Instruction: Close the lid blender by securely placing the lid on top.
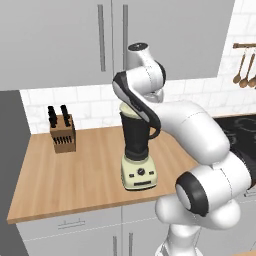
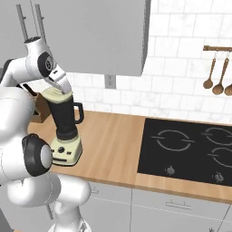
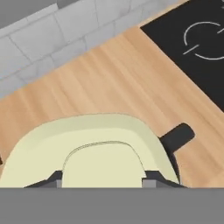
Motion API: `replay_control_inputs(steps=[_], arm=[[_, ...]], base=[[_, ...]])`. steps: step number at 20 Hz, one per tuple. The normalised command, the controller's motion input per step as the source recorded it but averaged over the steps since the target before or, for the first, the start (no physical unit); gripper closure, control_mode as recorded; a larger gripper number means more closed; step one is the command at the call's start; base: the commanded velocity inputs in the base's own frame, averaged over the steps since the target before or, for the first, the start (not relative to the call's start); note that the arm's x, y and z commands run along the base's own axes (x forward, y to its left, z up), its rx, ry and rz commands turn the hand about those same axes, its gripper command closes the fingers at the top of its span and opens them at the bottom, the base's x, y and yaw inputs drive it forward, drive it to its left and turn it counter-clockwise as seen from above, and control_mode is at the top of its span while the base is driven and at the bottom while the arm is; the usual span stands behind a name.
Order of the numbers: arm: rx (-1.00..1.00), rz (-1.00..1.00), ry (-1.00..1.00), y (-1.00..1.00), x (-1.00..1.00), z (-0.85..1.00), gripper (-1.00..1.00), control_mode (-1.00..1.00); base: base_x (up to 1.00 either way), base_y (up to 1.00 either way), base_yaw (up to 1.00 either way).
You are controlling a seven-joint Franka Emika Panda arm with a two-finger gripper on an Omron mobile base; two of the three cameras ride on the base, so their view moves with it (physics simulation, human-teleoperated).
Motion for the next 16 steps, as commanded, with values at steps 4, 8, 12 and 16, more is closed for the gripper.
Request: replay_control_inputs(steps=[4,8,12,16], arm=[[0.00,-0.52,0.26,0.00,-0.19,-0.03,1.00,-1.00],[0.00,-0.45,0.21,0.00,-0.35,-0.24,1.00,-1.00],[0.01,-0.31,0.06,0.00,-0.21,-0.56,1.00,-1.00],[0.05,-0.22,0.00,0.00,-0.21,-0.39,-1.00,-1.00]], base=[[0.00,0.00,0.00],[0.00,0.00,0.00],[0.00,0.00,0.00],[0.00,0.00,0.00]])
